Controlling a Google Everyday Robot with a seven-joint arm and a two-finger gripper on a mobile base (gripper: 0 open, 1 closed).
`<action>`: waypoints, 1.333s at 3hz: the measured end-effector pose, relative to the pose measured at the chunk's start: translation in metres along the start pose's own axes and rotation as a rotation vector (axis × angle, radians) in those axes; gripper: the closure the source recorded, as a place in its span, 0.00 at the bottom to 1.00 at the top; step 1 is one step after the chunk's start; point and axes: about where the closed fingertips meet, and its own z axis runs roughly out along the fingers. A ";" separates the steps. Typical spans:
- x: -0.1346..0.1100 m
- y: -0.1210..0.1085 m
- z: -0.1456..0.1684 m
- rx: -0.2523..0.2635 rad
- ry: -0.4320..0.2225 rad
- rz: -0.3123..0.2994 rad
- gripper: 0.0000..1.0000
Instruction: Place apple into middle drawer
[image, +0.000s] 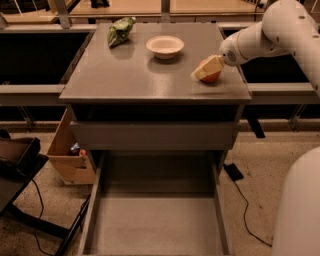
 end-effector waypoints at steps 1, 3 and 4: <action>0.010 0.002 0.013 -0.026 0.018 0.020 0.00; 0.028 0.015 0.026 -0.056 0.033 0.054 0.41; 0.028 0.015 0.026 -0.056 0.033 0.054 0.64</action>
Offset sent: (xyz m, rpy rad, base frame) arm -0.0129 0.0063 -0.0586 0.0398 0.1167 -0.0067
